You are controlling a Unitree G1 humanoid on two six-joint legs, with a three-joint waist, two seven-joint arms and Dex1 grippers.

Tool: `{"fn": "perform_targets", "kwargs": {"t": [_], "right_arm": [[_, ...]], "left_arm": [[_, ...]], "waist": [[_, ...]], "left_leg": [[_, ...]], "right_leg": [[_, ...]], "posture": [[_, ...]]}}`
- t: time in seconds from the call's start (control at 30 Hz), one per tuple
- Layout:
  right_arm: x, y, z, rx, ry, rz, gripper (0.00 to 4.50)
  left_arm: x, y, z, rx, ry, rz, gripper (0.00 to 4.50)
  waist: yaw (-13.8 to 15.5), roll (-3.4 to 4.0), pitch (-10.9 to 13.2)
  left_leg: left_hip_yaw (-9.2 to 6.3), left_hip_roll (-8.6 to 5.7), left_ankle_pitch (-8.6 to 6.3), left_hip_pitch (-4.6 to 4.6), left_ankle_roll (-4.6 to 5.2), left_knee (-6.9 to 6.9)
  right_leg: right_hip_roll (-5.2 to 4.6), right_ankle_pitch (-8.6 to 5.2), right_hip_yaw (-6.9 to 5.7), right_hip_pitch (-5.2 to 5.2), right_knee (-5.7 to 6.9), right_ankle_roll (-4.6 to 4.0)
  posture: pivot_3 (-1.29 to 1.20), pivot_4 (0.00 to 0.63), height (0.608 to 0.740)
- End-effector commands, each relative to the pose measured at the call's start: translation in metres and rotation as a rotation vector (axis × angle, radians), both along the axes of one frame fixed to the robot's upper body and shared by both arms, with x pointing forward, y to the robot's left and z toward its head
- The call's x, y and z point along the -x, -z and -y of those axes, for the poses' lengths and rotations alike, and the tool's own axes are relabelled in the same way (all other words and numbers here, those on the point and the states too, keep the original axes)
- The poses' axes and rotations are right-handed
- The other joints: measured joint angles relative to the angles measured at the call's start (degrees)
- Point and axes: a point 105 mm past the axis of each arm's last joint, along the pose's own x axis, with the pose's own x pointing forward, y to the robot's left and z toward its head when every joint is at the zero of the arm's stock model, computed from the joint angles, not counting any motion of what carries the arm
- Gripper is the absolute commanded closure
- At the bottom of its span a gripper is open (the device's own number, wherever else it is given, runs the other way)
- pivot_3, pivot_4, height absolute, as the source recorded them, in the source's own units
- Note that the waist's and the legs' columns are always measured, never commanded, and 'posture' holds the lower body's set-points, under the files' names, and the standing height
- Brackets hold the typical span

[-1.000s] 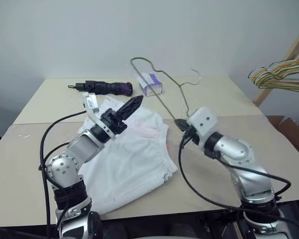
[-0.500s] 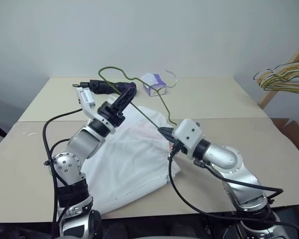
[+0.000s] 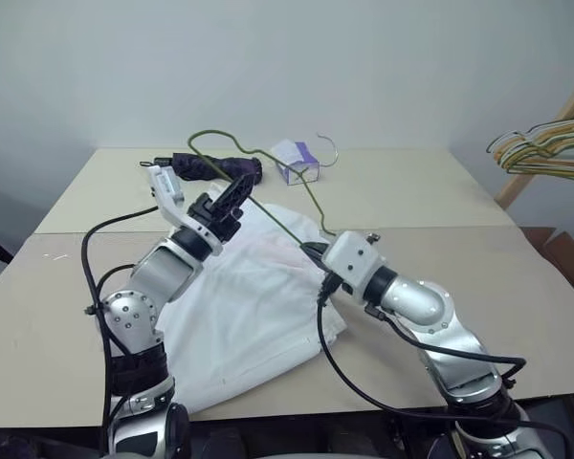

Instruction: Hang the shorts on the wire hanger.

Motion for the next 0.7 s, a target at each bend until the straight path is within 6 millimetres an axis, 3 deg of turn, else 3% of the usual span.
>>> {"fn": "perform_targets", "kwargs": {"t": [0.03, 0.2, 0.3, 0.43, 0.57, 0.7], "right_arm": [[0.003, -0.018, -0.001, 0.003, -0.026, 0.103, 2.87], [0.006, -0.025, 0.013, 0.002, -0.035, 0.097, 1.16], [0.006, -0.031, 0.03, -0.05, -0.053, -0.014, 0.14], [0.006, -0.035, 0.05, -0.101, -0.094, -0.167, 0.14], [0.006, -0.032, 0.068, -0.188, -0.2, -0.428, 0.14], [0.012, -0.023, 0.077, -0.216, -0.326, -0.652, 0.14]], "left_arm": [[0.007, -0.014, 0.003, -0.021, 0.017, 0.108, 4.5], [0.011, -0.024, -0.007, -0.057, 0.019, 0.192, 4.5], [0.016, -0.026, -0.018, -0.117, 0.046, 0.242, 4.5], [0.024, -0.037, -0.031, -0.161, 0.106, 0.321, 4.5], [0.057, -0.064, -0.037, -0.169, 0.283, 0.517, 4.5], [0.074, -0.074, -0.042, -0.179, 0.385, 0.639, 4.5]], "waist": [[-0.02, 0.0, 0.0], [-0.03, 0.0, 0.02], [-0.03, 0.01, 0.06], [0.03, 0.05, 0.12], [0.01, 0.08, 0.3], [0.27, 0.17, 0.39]], "left_leg": [[0.0, 0.0, 0.0, -0.01, 0.0, 0.0], [0.0, 0.0, 0.0, -0.04, 0.0, 0.0], [0.0, 0.0, -0.01, -0.05, 0.02, -0.01], [0.0, 0.0, -0.03, -0.05, 0.06, -0.02], [-0.02, 0.0, -0.08, -0.04, 0.13, -0.05], [-0.01, -0.01, -0.1, -0.06, 0.17, -0.08]], "right_leg": [[0.0, 0.0, 0.0, 0.0, -0.01, 0.0], [0.0, 0.0, 0.0, -0.03, -0.01, 0.0], [0.0, 0.0, 0.0, -0.04, -0.01, 0.0], [0.0, 0.0, 0.0, -0.04, -0.02, 0.0], [0.0, 0.0, 0.0, -0.06, -0.02, 0.0], [0.0, 0.0, 0.0, -0.06, -0.08, 0.0]], "posture": [[0.01, 0.0, 0.74], [0.01, 0.0, 0.74], [0.02, 0.0, 0.74], [0.03, 0.0, 0.74], [0.05, 0.0, 0.74], [0.07, 0.0, 0.74]]}}
